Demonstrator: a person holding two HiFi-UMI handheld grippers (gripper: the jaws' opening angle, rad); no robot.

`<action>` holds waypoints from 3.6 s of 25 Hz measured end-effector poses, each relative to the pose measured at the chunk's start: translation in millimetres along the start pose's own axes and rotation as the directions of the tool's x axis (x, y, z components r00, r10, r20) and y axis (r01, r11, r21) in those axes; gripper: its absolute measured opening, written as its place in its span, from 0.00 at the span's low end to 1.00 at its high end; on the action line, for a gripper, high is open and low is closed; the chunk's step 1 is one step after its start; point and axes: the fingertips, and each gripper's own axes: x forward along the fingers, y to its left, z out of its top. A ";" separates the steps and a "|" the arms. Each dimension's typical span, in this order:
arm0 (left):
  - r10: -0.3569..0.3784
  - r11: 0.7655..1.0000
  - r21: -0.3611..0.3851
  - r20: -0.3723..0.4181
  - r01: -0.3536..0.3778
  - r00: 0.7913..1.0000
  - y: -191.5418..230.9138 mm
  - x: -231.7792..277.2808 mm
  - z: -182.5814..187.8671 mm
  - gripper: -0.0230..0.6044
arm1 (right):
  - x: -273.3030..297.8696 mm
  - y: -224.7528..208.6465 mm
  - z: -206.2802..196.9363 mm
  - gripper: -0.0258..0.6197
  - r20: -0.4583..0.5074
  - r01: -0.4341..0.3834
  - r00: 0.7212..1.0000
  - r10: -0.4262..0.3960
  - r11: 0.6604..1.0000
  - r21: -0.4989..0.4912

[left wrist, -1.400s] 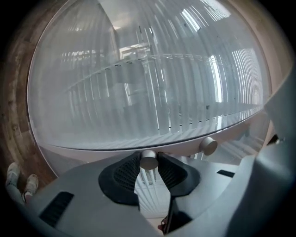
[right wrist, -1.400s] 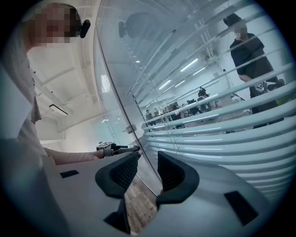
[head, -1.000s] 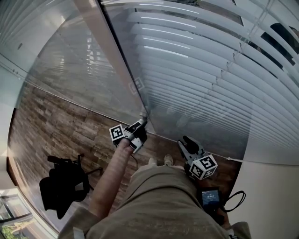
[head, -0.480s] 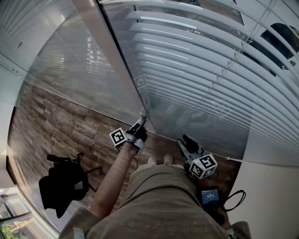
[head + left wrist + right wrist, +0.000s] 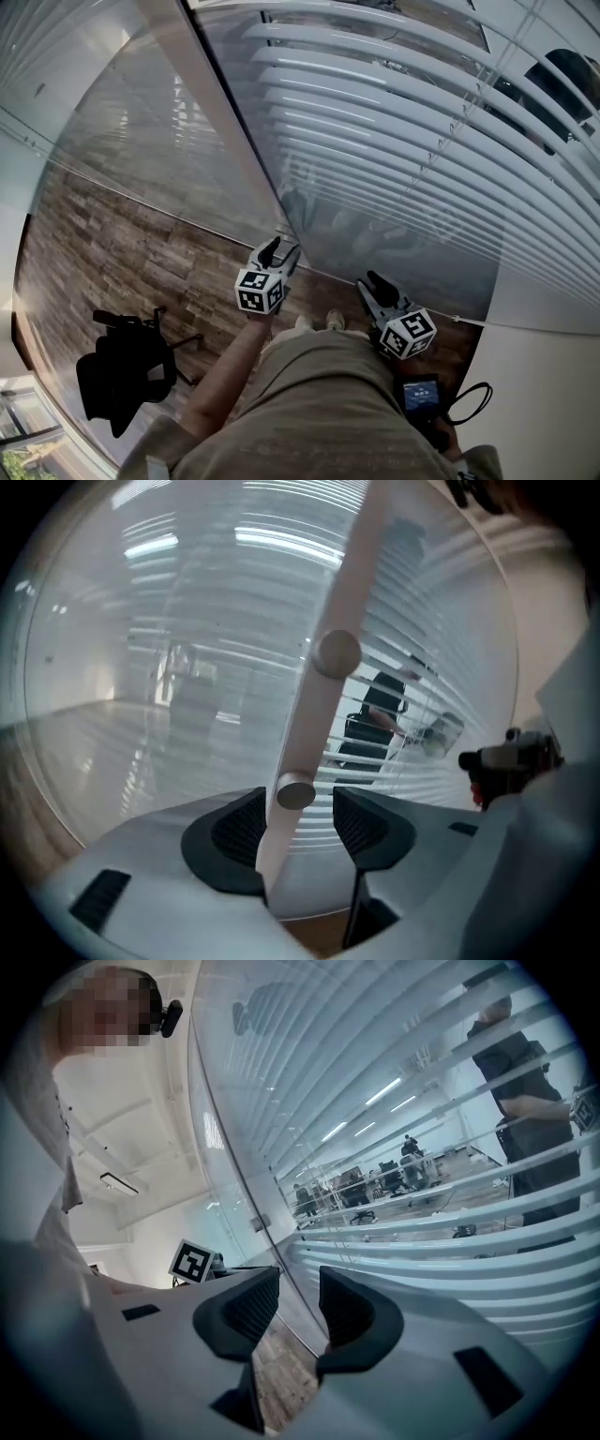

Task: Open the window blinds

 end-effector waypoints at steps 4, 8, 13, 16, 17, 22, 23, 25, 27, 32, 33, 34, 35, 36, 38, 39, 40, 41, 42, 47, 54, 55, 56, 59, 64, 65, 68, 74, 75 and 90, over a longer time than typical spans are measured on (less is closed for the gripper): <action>0.096 0.978 0.188 -0.013 -0.091 0.995 -1.5 2.1 3.0 0.39 | -0.5 0.5 2.1 0.23 0.002 -0.004 1.000 0.004 1.000 -0.003; 0.129 0.966 0.230 -0.024 -0.120 0.991 -1.0 6.5 1.2 0.34 | -3.6 -1.7 3.8 0.23 0.004 -0.001 1.000 0.001 1.000 0.004; 0.136 0.972 0.195 -0.025 -0.129 0.990 3.0 4.8 -0.6 0.26 | -4.9 1.6 1.3 0.23 0.008 -0.002 1.000 0.002 1.000 0.007; 0.113 0.983 0.149 -0.033 -0.107 0.993 4.5 6.8 -0.9 0.25 | -3.7 -0.6 -0.4 0.23 0.011 -0.002 1.000 0.002 1.000 0.013; 0.106 0.986 0.134 -0.037 -0.101 0.994 4.2 9.0 -0.7 0.25 | -3.3 -2.7 -0.1 0.23 0.011 -0.003 1.000 0.003 1.000 0.014; 0.076 0.996 0.046 -0.049 -0.074 0.996 3.4 11.4 -2.1 0.25 | -2.9 -4.8 0.1 0.23 0.015 -0.004 1.000 0.004 1.000 0.016; 0.070 0.997 0.029 -0.050 -0.069 0.996 3.3 11.0 -2.5 0.25 | -3.3 -4.4 0.1 0.23 0.016 -0.004 1.000 0.004 1.000 0.016; 0.057 0.998 -0.002 -0.049 -0.057 0.997 2.8 11.6 -2.8 0.25 | -3.9 -4.9 0.4 0.23 0.016 -0.003 1.000 0.003 1.000 0.016; 0.045 0.999 -0.028 -0.048 -0.047 0.998 2.9 11.9 -2.2 0.25 | -4.0 -5.4 1.0 0.23 0.016 -0.002 1.000 0.002 1.000 0.014; 0.012 0.994 -0.106 -0.041 -0.016 0.999 3.9 9.4 -2.9 0.25 | -4.0 -1.9 0.4 0.23 0.017 -0.001 1.000 0.001 1.000 0.010; 0.002 0.991 -0.131 -0.040 -0.007 0.999 4.4 8.4 -3.6 0.25 | -3.8 -0.6 -0.4 0.23 0.017 -0.001 1.000 0.001 1.000 0.008; -0.009 0.987 -0.160 -0.039 0.003 0.999 4.7 7.7 -4.4 0.25 | -3.6 0.4 -1.1 0.23 0.016 -0.001 1.000 0.001 1.000 0.007; -0.021 0.982 -0.189 -0.039 0.014 0.999 4.7 7.5 -5.0 0.25 | -3.5 1.0 -1.6 0.23 0.016 -0.002 1.000 0.002 1.000 0.007; -0.033 0.976 -0.215 -0.039 0.023 0.999 4.3 7.7 -5.2 0.25 | -3.5 1.1 -1.9 0.23 0.016 -0.003 1.000 0.002 1.000 0.007; -0.052 0.967 -0.251 -0.039 0.041 0.998 3.3 8.8 -4.3 0.25 | -3.2 0.9 -1.2 0.23 0.015 -0.005 1.000 0.005 1.000 0.008; -0.062 0.962 -0.269 -0.038 0.050 0.997 3.2 9.4 -3.4 0.25 | -2.8 0.9 -0.3 0.23 0.015 -0.006 1.000 0.006 1.000 0.007; -0.074 0.954 -0.293 -0.034 0.060 0.997 3.2 9.9 -2.7 0.25 | -2.3 1.0 0.5 0.23 0.015 -0.007 1.000 0.006 1.000 0.007; -0.087 0.943 -0.325 -0.028 0.074 0.996 3.3 10.0 -2.4 0.25 | -2.0 1.3 1.0 0.23 0.015 -0.007 1.000 0.007 1.000 0.006; -0.101 0.929 -0.360 -0.019 0.088 0.995 3.4 9.7 -2.5 0.25 | -1.9 1.8 1.2 0.23 0.015 -0.007 1.000 0.007 1.000 0.006; -0.114 0.908 -0.406 -0.007 0.101 0.993 2.0 7.2 -2.4 0.25 | -5.1 5.7 1.7 0.23 0.018 -0.012 1.000 0.012 1.000 0.003; -0.054 0.940 -0.334 0.048 0.067 0.997 -2.7 -2.7 3.5 0.29 | -15.9 3.5 1.2 0.23 0.024 -0.011 1.000 0.011 1.000 0.005; -0.043 0.945 -0.322 0.058 0.059 0.997 -4.1 -5.8 4.2 0.30 | -19.1 2.1 1.3 0.23 0.027 -0.007 1.000 0.007 1.000 0.003; -0.032 0.950 -0.308 0.070 0.052 0.997 -5.5 -9.3 5.3 0.30 | -22.8 0.6 2.1 0.23 0.034 -0.001 0.999 0.001 1.000 -0.002; -0.005 0.971 -0.239 0.106 0.031 0.994 -14.5 -20.2 10.9 0.30 | -36.3 -3.6 6.6 0.23 0.058 0.023 0.998 -0.021 0.999 -0.027; 0.000 0.995 -0.097 0.110 0.010 0.994 -42.4 -23.0 12.7 0.30 | -48.4 -14.6 7.2 0.23 0.064 0.025 0.998 -0.022 0.999 -0.041; -0.002 0.997 -0.075 0.109 0.011 0.994 -48.3 -21.8 12.0 0.30 | -48.9 -16.7 7.9 0.23 0.063 0.023 0.998 -0.020 0.999 -0.044; -0.013 1.000 -0.018 0.107 0.015 0.994 -65.6 -23.1 10.5 0.30 | -51.4 -16.7 13.4 0.23 0.061 0.023 0.998 -0.018 0.997 -0.069; -0.036 0.999 0.022 0.105 0.034 0.994 -89.3 -22.5 1.9 0.30 | -55.8 -14.3 23.5 0.23 0.068 0.014 0.998 -0.005 0.991 -0.131; -0.039 0.999 0.023 0.105 0.037 0.994 -90.9 -23.0 0.5 0.29 | -55.9 -13.9 23.4 0.23 0.070 0.014 0.998 -0.004 0.991 -0.133; -0.034 0.999 0.009 0.090 0.033 0.995 -95.9 -27.1 -4.0 0.29 | -59.5 -15.4 16.7 0.23 0.049 0.009 0.999 -0.004 0.994 -0.110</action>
